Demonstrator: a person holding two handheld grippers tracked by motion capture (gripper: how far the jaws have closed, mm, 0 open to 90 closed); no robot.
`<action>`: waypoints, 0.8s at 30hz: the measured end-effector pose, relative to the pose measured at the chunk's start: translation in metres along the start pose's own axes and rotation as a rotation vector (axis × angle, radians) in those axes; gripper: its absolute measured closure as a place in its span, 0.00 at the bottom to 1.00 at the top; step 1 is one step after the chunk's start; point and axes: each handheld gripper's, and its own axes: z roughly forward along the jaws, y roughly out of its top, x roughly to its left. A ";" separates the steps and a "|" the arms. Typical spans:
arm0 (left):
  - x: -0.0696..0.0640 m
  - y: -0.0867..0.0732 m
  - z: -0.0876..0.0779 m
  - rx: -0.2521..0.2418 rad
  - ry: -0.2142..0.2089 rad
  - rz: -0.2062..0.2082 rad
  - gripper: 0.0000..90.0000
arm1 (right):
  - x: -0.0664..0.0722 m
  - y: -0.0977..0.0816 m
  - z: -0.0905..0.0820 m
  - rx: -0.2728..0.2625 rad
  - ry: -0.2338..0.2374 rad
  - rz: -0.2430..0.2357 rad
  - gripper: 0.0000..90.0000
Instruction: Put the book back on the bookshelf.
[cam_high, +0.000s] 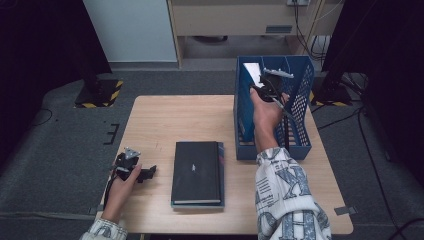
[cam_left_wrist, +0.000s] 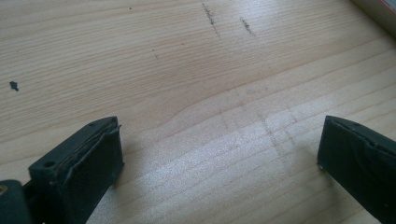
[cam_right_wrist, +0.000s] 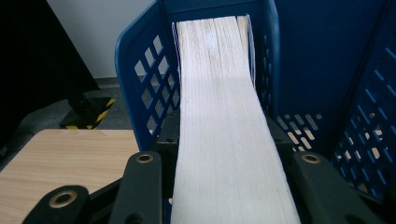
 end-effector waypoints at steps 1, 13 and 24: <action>0.000 0.000 0.000 0.000 0.000 0.001 0.00 | 0.000 0.000 0.001 -0.003 0.001 -0.006 0.67; 0.000 0.000 0.000 0.000 -0.003 0.004 0.00 | -0.002 -0.005 0.010 0.002 -0.014 0.008 0.67; 0.000 0.000 0.000 0.000 -0.004 0.005 0.00 | -0.003 -0.010 0.012 -0.004 -0.016 -0.001 0.67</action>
